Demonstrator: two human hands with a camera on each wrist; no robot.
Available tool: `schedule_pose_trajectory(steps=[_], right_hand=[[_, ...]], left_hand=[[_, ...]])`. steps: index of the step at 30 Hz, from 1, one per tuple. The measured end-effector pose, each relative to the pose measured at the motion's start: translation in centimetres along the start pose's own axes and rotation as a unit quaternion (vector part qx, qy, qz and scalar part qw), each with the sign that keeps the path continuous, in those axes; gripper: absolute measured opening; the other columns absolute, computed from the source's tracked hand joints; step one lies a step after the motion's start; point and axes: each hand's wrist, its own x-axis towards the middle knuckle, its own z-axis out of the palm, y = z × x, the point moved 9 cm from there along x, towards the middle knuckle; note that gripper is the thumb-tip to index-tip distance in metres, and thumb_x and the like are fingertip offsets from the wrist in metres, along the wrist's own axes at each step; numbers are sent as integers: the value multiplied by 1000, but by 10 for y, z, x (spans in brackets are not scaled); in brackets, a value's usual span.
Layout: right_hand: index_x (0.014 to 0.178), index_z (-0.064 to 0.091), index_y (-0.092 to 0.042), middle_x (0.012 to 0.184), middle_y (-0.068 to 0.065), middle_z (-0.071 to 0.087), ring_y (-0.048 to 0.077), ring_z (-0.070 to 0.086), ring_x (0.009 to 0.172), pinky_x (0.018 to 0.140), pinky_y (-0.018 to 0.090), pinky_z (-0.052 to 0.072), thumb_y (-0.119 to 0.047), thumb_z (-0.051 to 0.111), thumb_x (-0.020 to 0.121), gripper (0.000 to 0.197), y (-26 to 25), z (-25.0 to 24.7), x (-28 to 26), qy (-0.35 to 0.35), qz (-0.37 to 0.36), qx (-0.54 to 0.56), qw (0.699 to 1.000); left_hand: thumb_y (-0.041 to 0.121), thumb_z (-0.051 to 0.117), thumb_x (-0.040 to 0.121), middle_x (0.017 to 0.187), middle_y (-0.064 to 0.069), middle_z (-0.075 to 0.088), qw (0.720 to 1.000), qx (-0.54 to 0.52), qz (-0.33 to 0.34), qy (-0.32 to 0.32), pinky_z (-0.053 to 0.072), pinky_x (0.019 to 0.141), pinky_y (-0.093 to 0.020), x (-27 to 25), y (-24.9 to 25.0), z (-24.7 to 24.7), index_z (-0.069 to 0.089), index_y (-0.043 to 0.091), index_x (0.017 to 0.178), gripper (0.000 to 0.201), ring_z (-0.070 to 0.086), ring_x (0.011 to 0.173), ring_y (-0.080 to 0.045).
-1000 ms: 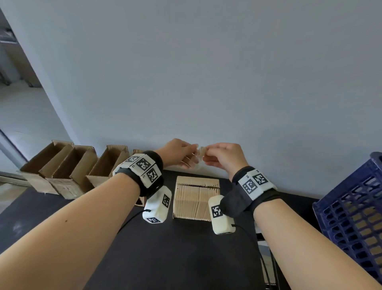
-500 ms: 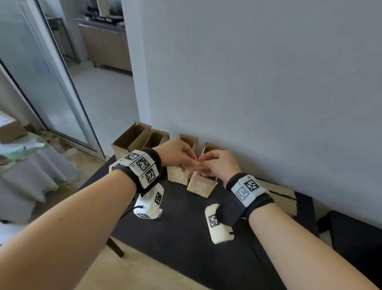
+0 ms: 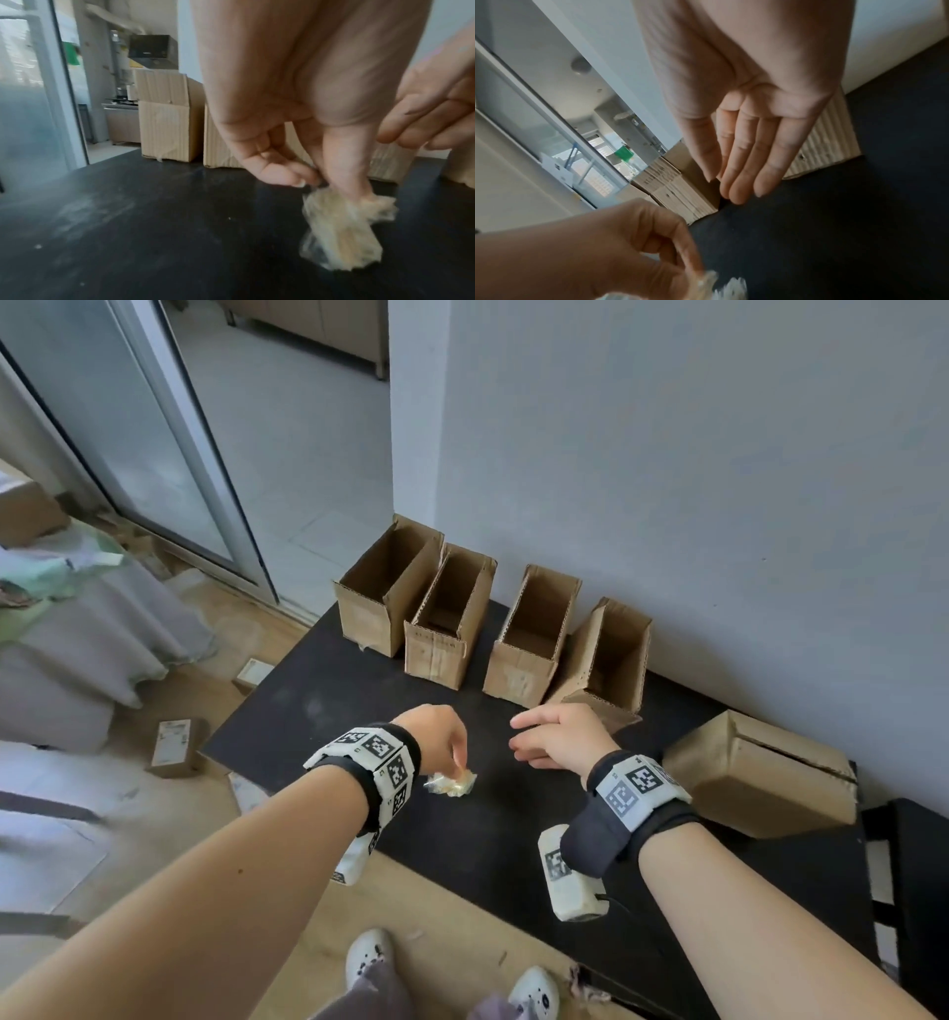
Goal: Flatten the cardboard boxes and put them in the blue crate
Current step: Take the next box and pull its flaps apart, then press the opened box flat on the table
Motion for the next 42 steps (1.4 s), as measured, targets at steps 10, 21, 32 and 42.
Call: schedule_pose_trajectory(steps=[10,21,32,42], right_hand=[[103,68,-7,94,14,70,18,70,81,74,23,57,0,64,84,20,24,-3,8,40,42,48,997],[96,69,-11,92,11,72,20,71,84,78,28,57,-3,64,86,14,29,-40,-12,78,23,64,995],[90,68,-14,88,7,71,16,68,75,67,22,58,-5,58,91,14,17,-132,-59,140,-65,79,985],[86,70,-24,95,-3,69,16,63,97,92,33,50,-5,62,85,20,82,-271,-104,277,-87,22,957]], left_hand=[[12,59,82,94,-6,68,997,62,-30,27,53,79,-33,34,-11,9,61,18,80,7,64,90,-27],[25,67,83,103,-5,68,985,165,-47,-14,54,83,-35,31,7,7,67,14,100,20,64,96,-25],[38,57,90,70,2,67,995,72,61,36,51,68,-24,4,146,-23,65,13,77,30,59,61,-9],[28,60,91,96,-9,67,983,-110,97,110,59,68,-30,29,254,-29,58,12,106,22,69,81,-21]])
